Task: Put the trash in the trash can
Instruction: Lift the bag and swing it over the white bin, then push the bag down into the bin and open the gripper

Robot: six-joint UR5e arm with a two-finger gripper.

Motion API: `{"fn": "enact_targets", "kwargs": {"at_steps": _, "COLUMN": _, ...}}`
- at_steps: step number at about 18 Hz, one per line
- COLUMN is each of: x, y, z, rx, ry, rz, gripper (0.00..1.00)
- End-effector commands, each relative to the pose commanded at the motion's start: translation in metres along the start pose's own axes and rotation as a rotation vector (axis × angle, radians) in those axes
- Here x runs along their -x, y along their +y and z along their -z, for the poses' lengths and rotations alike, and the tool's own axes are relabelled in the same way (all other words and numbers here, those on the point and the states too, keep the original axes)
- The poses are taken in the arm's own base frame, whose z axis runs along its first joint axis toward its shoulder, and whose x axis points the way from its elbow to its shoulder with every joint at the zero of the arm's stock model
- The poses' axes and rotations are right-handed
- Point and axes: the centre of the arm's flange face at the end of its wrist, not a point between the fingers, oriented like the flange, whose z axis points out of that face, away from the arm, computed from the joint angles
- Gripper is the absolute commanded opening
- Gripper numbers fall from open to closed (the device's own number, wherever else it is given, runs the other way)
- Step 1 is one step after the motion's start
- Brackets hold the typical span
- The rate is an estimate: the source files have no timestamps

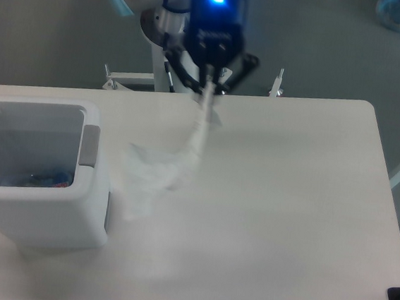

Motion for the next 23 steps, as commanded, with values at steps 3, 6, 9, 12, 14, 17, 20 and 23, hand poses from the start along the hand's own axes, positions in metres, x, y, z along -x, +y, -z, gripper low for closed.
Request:
{"fn": "enact_targets", "kwargs": {"at_steps": 3, "x": -0.025, "y": -0.008, "z": 0.002, "rx": -0.015, "ry": 0.037, "rz": -0.053, "gripper": 0.0}}
{"fn": "enact_targets", "kwargs": {"at_steps": 6, "x": -0.059, "y": -0.01, "z": -0.004, "rx": -0.019, "ry": 0.098, "rz": -0.161, "gripper": 0.0}}
{"fn": "enact_targets", "kwargs": {"at_steps": 9, "x": -0.08, "y": -0.001, "z": -0.014, "rx": -0.008, "ry": 0.145, "rz": -0.246, "gripper": 0.0}}
{"fn": "enact_targets", "kwargs": {"at_steps": 12, "x": -0.093, "y": 0.018, "z": -0.028, "rx": 0.022, "ry": 0.183, "rz": -0.334, "gripper": 0.0}}
{"fn": "enact_targets", "kwargs": {"at_steps": 14, "x": -0.103, "y": 0.032, "z": -0.038, "rx": 0.042, "ry": 0.211, "rz": -0.375, "gripper": 0.0}}
{"fn": "enact_targets", "kwargs": {"at_steps": 17, "x": -0.108, "y": 0.039, "z": -0.047, "rx": 0.055, "ry": 0.23, "rz": -0.388, "gripper": 0.0}}
{"fn": "enact_targets", "kwargs": {"at_steps": 20, "x": -0.113, "y": 0.041, "z": -0.055, "rx": 0.064, "ry": 0.25, "rz": -0.392, "gripper": 0.0}}
{"fn": "enact_targets", "kwargs": {"at_steps": 23, "x": -0.123, "y": 0.045, "z": -0.068, "rx": 0.077, "ry": 0.28, "rz": -0.395, "gripper": 0.0}}
